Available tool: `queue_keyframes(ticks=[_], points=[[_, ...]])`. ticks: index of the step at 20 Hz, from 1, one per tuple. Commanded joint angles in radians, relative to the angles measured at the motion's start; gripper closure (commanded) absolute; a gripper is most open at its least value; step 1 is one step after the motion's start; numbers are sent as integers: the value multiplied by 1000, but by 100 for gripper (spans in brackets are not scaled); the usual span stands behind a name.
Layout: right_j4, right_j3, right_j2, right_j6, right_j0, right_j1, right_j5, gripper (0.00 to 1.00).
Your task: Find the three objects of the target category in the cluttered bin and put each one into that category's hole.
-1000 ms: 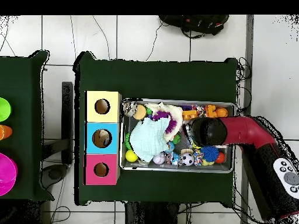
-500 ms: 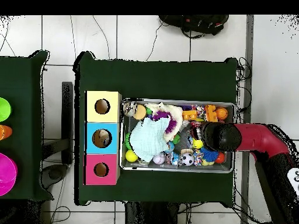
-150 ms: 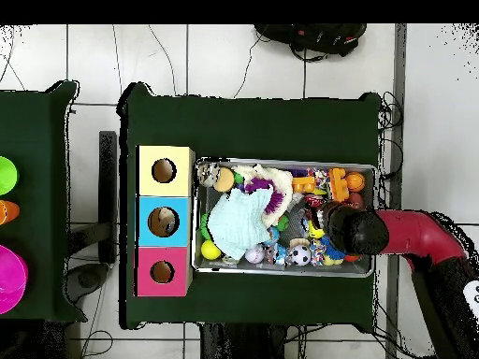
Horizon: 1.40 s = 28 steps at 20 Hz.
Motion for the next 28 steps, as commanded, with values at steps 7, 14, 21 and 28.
queue_keyframes(ticks=[7,14,21,28], points=[[-49,128,-74,36,25,-17,-81,0],[-45,144,-62,12,-8,-2,-98,0],[-63,159,-76,36,-7,-4,-141,0],[-61,157,-142,135,56,-6,-199,0]])
